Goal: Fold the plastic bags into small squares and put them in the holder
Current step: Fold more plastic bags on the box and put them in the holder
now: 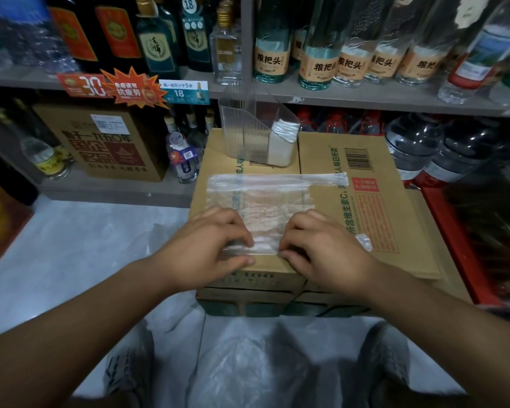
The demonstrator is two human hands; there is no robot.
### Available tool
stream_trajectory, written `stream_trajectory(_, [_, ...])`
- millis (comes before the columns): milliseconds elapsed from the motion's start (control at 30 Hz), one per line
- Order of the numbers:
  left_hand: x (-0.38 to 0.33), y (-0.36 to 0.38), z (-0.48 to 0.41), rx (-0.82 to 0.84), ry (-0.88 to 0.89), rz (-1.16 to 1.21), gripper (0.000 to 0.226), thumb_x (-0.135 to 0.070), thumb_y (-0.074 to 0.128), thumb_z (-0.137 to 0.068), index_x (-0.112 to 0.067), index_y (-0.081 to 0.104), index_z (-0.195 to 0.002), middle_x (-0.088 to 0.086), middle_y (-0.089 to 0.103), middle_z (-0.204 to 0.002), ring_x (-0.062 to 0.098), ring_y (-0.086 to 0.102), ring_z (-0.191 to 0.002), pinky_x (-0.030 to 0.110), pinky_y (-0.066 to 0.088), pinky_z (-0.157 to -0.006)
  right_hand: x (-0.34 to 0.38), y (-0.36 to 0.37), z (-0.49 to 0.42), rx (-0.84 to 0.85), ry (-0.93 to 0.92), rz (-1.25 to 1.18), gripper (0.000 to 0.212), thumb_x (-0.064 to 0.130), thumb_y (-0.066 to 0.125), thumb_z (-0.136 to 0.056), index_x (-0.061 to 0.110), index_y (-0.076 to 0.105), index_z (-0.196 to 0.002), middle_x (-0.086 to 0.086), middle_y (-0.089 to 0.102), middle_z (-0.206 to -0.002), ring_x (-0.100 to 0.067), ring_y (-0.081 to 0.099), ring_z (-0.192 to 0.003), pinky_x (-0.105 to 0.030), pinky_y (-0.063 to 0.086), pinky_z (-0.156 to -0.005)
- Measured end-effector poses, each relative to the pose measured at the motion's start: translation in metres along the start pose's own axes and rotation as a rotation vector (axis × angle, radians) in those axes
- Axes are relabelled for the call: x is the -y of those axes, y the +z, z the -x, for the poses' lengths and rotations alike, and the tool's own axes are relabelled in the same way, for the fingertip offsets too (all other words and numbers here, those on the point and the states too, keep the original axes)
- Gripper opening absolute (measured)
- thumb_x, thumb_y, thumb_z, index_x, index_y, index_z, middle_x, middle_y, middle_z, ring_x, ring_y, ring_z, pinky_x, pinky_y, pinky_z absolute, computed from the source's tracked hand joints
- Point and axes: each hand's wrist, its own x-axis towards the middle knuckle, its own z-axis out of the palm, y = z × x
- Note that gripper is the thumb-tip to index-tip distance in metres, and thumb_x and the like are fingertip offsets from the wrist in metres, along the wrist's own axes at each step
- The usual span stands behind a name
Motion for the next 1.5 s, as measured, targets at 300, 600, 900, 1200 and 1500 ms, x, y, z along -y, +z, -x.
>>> stream_trajectory(300, [0.001, 0.003, 0.003, -0.074, -0.04, 0.075, 0.007, -0.036, 0.074, -0.091, -0.034, 0.076, -0.097, -0.014, 0.061, -0.101, 0.01, 0.053, -0.102, 0.037, 0.047, -0.091, 0.006, 0.0, -0.002, -0.014, -0.012, 0.043, 0.015, 0.039, 0.068, -0.09, 0.024, 0.069, -0.091, 0.006, 0.057, -0.093, -0.019, 0.053, -0.09, -0.035, 0.048, -0.078])
stream_trajectory(600, [-0.003, -0.013, 0.0, -0.071, -0.167, 0.133, 0.047, -0.072, 0.064, -0.071, -0.036, 0.062, -0.103, -0.019, 0.062, -0.101, 0.004, 0.057, -0.1, 0.038, 0.051, -0.089, 0.014, -0.015, -0.006, 0.043, 0.046, 0.079, 0.007, 0.025, 0.057, -0.095, 0.022, 0.062, -0.098, 0.004, 0.063, -0.095, -0.02, 0.056, -0.091, -0.036, 0.048, -0.081])
stream_trajectory(900, [0.009, -0.038, -0.01, -0.155, -0.501, 0.66, 0.018, -0.024, 0.078, -0.087, -0.023, 0.07, -0.102, -0.007, 0.076, -0.094, 0.005, 0.072, -0.09, 0.033, 0.058, -0.085, 0.012, -0.047, -0.033, -0.064, 0.177, 0.034, 0.01, 0.029, 0.048, -0.101, 0.024, 0.056, -0.104, 0.004, 0.062, -0.097, -0.02, 0.058, -0.085, -0.039, 0.05, -0.072])
stream_trajectory(1200, [0.026, -0.02, -0.03, -0.262, -0.674, 0.524, 0.025, -0.035, 0.074, -0.091, -0.015, 0.062, -0.101, 0.011, 0.071, -0.078, 0.025, 0.069, -0.076, 0.042, 0.054, -0.08, -0.016, -0.039, -0.081, -0.113, 0.249, 0.02, 0.014, 0.023, 0.055, -0.099, 0.019, 0.068, -0.103, -0.002, 0.067, -0.099, -0.025, 0.059, -0.095, -0.041, 0.049, -0.077])
stream_trajectory(1500, [0.025, -0.019, -0.033, -0.253, -0.654, 0.355, 0.043, -0.033, 0.071, -0.091, -0.025, 0.044, -0.124, -0.002, 0.069, -0.086, 0.019, 0.067, -0.085, 0.038, 0.052, -0.076, -0.03, -0.016, -0.099, -0.068, 0.336, -0.014, 0.016, 0.023, 0.06, -0.098, 0.019, 0.074, -0.102, -0.003, 0.067, -0.102, -0.026, 0.054, -0.106, -0.033, 0.041, -0.085])
